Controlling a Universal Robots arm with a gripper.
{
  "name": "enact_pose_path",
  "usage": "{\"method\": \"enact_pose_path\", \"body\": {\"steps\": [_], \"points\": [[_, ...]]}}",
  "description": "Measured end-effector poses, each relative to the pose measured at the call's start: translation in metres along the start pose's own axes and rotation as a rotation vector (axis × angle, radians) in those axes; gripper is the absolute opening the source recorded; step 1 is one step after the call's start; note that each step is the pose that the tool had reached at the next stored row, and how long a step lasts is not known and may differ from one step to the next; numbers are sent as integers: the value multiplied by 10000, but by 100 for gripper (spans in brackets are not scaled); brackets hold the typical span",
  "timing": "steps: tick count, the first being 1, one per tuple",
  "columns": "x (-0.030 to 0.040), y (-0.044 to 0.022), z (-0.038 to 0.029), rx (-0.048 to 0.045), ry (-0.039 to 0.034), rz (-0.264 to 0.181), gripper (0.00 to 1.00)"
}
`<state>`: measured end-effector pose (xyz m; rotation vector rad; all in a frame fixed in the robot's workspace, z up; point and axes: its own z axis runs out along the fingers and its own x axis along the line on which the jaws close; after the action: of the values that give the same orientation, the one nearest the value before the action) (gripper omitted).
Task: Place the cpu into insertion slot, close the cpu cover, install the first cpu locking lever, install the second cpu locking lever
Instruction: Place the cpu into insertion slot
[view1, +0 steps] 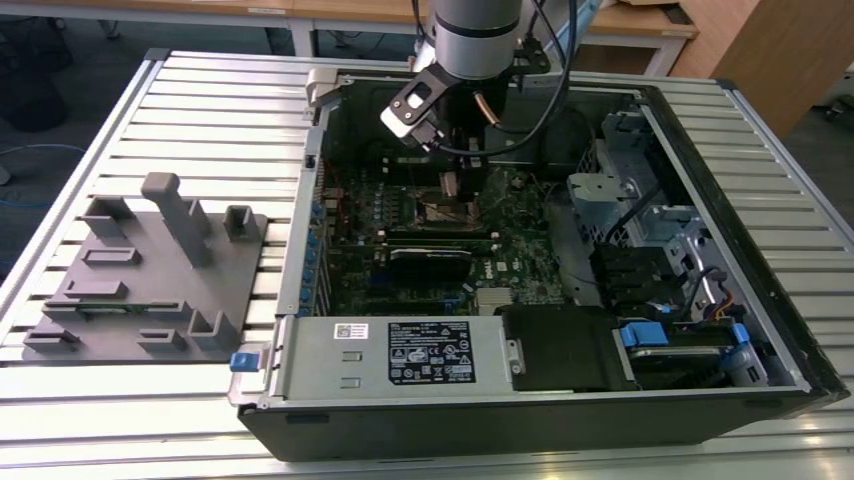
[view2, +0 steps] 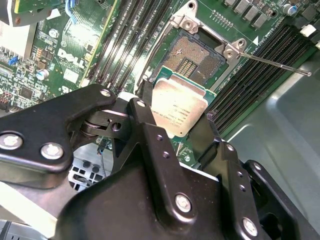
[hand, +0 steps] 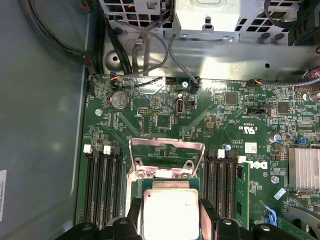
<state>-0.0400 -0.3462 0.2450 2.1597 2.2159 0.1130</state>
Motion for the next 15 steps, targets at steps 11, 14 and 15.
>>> {"method": "enact_pose_path", "body": {"steps": [11,14,15], "points": [[0,0,0,79,2,1,54],[0,0,0,92,2,2,54],[0,0,0,92,2,2,54]]}}
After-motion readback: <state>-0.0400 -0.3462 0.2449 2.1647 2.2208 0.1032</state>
